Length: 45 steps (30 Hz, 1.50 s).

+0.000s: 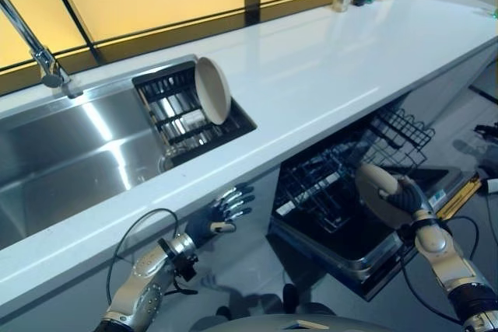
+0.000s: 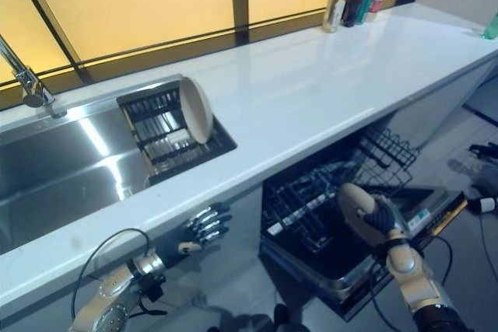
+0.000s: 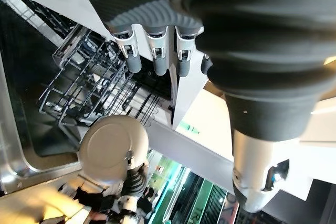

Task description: Pick up plates and place into dishwasher.

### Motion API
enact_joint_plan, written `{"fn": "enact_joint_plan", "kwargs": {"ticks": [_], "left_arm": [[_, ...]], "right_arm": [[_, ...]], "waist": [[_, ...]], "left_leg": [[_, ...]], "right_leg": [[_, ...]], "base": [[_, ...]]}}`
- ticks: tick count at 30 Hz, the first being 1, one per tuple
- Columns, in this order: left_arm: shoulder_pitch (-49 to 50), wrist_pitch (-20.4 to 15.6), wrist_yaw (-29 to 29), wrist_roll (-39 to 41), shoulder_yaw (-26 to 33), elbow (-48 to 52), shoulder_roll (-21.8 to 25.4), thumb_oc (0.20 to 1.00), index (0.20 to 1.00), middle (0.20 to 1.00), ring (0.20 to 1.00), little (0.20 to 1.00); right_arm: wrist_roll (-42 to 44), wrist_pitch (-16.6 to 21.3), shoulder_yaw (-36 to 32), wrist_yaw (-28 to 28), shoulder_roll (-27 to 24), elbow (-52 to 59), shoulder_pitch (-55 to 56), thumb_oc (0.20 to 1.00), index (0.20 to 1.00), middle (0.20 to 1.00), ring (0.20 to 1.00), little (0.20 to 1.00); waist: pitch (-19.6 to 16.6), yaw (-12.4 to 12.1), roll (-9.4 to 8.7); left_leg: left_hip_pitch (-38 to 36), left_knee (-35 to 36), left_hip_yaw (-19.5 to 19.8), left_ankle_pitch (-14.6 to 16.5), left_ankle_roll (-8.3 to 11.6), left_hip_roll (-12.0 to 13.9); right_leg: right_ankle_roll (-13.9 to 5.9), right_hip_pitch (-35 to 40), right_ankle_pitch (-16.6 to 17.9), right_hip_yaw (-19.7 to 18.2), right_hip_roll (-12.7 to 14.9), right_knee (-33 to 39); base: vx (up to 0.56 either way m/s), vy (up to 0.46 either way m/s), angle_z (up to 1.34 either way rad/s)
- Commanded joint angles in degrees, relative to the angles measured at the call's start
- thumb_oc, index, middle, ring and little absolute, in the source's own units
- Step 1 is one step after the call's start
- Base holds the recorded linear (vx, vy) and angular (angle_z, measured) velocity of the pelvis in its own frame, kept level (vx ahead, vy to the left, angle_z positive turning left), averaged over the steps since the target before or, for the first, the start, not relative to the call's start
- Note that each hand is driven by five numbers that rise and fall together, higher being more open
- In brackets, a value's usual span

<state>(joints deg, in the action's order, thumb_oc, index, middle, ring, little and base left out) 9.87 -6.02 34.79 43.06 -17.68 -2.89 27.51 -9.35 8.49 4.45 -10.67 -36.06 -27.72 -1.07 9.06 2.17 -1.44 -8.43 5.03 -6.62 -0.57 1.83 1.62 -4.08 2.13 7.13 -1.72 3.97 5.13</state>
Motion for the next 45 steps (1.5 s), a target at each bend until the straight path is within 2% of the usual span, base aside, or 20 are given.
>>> {"fn": "enact_joint_plan", "kwargs": {"ticks": [1, 14, 16, 18, 20, 25, 28, 32, 36, 40, 45], "left_arm": [[0.3, -4.2, 0.1, 2.8, 2.1, 4.6, 0.6, 1.0, 1.0, 1.0, 1.0, 1.0], [-0.7, -4.4, 0.8, 3.4, 1.4, 4.3, 1.0, 1.0, 1.0, 1.0, 1.0, 1.0], [-0.9, -2.5, 3.7, 3.1, 0.4, 3.8, 1.1, 1.0, 1.0, 1.0, 1.0, 1.0], [-1.3, 1.4, 7.1, 3.5, -2.0, 2.4, 0.8, 1.0, 1.0, 1.0, 1.0, 1.0], [-1.6, 3.7, 8.8, 3.1, -4.5, -0.1, 0.3, 1.0, 1.0, 1.0, 1.0, 1.0], [-3.4, 3.6, 16.4, -2.1, -11.4, -8.6, 0.7, 1.0, 1.0, 1.0, 1.0, 1.0], [-3.8, 3.9, 18.7, -0.9, -13.1, -10.3, 1.2, 1.0, 1.0, 1.0, 1.0, 1.0], [-4.0, 3.3, 14.4, 0.5, -12.8, -13.3, 0.5, 1.0, 1.0, 1.0, 1.0, 1.0], [-2.9, 2.0, 12.4, -3.2, -10.0, -16.7, -0.1, 1.0, 1.0, 1.0, 1.0, 1.0], [-2.9, -3.2, 6.9, -10.4, -7.2, -22.0, 0.3, 1.0, 1.0, 1.0, 1.0, 1.0], [-3.5, -5.5, 1.9, -17.1, -5.5, -24.8, 1.4, 1.0, 1.0, 1.0, 1.0, 1.0]], "right_arm": [[2.8, 3.1, 2.6, -0.1, 1.7, 0.0, -3.9, 0.2, 0.2, 0.2, 0.2, 0.2], [3.8, 4.4, 9.7, 0.2, 5.7, 0.3, -5.2, 0.2, 0.2, 0.2, 0.2, 0.2], [4.9, 4.2, 9.9, -0.3, 5.8, -0.1, -5.1, 0.2, 0.2, 0.2, 0.2, 0.2], [4.6, 4.4, 10.0, -0.4, 5.7, -1.1, -5.1, 0.2, 0.2, 0.2, 0.2, 0.2], [4.7, 4.5, 10.1, -0.4, 5.4, -1.7, -5.2, 0.2, 0.2, 0.2, 0.2, 0.2], [4.6, 5.1, 10.3, -0.3, 4.5, -3.1, -6.2, 0.2, 0.2, 0.2, 0.2, 0.2], [3.7, 5.1, 10.6, 0.1, 4.5, -3.0, -6.5, 0.2, 0.2, 0.2, 0.2, 0.2], [2.7, 4.9, 10.6, 0.8, 4.7, -3.4, -6.7, 0.2, 0.2, 0.2, 0.2, 0.2], [2.9, 4.9, 10.4, 1.1, 4.8, -3.7, -6.8, 0.2, 0.2, 0.2, 0.2, 0.2], [3.6, 5.5, 11.2, 0.2, 5.0, -6.1, -8.5, 0.2, 0.2, 0.2, 0.2, 0.2], [3.0, 5.7, 12.2, -1.2, 5.1, -9.2, -10.8, 0.2, 0.2, 0.2, 0.2, 0.2]], "waist": [[0.6, -1.0, -0.46], [3.3, -2.0, -0.52], [3.2, -1.7, -0.57], [2.9, -1.1, -0.57], [2.7, -0.3, -0.56], [2.4, 1.9, -0.49], [2.4, 2.8, -0.25], [2.6, 2.9, -0.2], [2.9, 1.9, -0.31], [3.9, -0.1, -0.17], [5.5, -1.9, -0.03]], "left_leg": [[7.5, -11.6, 2.3, 7.9, -3.79, -1.2], [10.0, -14.5, 2.7, 7.7, -3.49, -0.6], [9.7, -14.1, 2.7, 7.6, -3.42, -0.6], [9.3, -13.8, 2.4, 7.7, -3.39, -0.5], [8.8, -13.7, 2.0, 8.0, -3.53, -0.5], [7.8, -14.1, -0.1, 8.9, -4.01, 0.0], [7.5, -14.3, -1.0, 9.3, -4.23, 0.2], [7.7, -14.9, -1.3, 9.5, -4.38, 0.1], [8.7, -15.6, -0.6, 9.5, -4.33, -0.1], [10.8, -16.7, 0.7, 9.0, -4.18, -0.3], [12.8, -17.6, 2.2, 8.2, -3.94, -0.5]], "right_leg": [[-4.92, -3.6, -6.4, 1.8, 2.2, -9.9], [-4.84, -4.8, -6.0, 2.7, 2.2, -10.9], [-4.85, -4.7, -6.1, 2.7, 2.2, -10.8], [-4.92, -4.9, -6.1, 2.5, 2.1, -11.0], [-5.1, -5.2, -6.1, 2.0, 2.1, -11.3], [-5.7, -5.8, -6.0, 0.5, 1.9, -11.9], [-5.95, -6.3, -6.0, -0.5, 1.8, -12.4], [-6.02, -6.6, -5.9, -0.9, 1.7, -12.6], [-5.8, -6.8, -6.0, -0.4, 1.9, -12.7], [-5.53, -7.5, -5.8, 0.7, 2.1, -13.0], [-5.28, -7.9, -5.7, 1.9, 2.2, -13.5]], "base": [[0.02, -0.034, 0.15], [-0.01, -0.031, 0.05], [0.0, 0.011, 0.06], [0.0, 0.0, 0.0], [0.0, 0.0, 0.0], [0.02, 0.007, -0.09], [0.02, 0.007, -0.12], [0.01, -0.003, -0.15], [0.0, 0.0, 0.0], [-0.04, -0.034, 0.07], [-0.04, -0.038, 0.18]]}}
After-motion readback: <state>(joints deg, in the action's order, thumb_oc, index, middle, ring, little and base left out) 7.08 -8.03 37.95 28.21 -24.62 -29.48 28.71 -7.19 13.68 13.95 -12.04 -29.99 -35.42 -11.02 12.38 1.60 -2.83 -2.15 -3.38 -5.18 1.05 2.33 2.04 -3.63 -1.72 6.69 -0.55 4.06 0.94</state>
